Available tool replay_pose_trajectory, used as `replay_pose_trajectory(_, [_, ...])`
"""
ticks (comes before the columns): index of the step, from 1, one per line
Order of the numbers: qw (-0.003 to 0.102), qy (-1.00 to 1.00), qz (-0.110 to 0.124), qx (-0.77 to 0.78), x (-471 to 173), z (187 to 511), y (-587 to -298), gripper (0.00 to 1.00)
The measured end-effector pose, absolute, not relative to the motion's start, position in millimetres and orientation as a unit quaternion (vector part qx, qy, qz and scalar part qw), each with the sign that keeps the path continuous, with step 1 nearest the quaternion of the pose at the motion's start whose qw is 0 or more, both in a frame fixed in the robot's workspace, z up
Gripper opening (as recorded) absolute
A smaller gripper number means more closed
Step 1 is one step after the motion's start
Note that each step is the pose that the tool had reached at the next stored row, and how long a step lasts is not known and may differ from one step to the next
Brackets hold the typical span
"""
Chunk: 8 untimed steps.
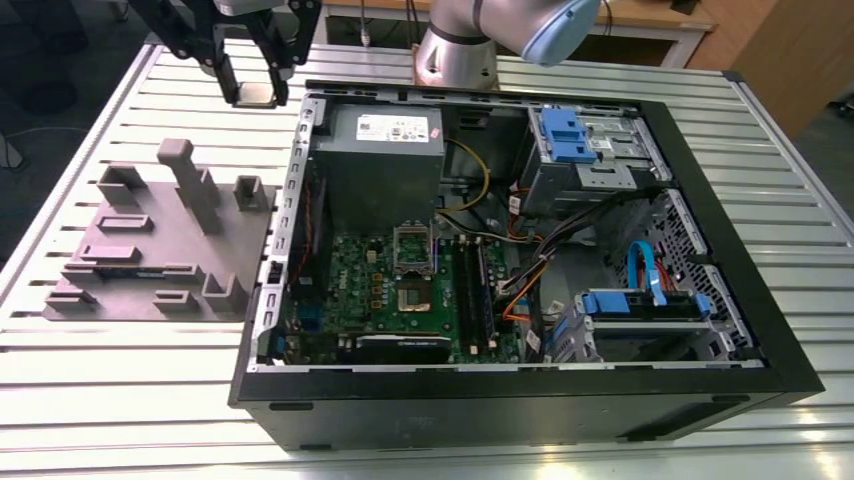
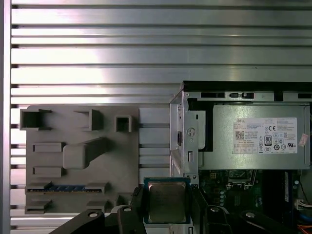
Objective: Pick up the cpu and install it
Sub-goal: 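Pick up the cpu and move it towards the insertion slot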
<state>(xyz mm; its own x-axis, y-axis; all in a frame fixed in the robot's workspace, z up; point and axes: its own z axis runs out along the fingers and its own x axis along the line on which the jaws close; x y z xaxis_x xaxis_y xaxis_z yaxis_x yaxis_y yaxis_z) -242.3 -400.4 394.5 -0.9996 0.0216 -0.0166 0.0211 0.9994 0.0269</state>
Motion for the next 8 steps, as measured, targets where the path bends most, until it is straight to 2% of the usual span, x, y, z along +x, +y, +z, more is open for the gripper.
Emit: replay_pose_trajectory(8, [0.008,1.000,0.013,0.011,-238.6,394.6,-400.4,0.47])
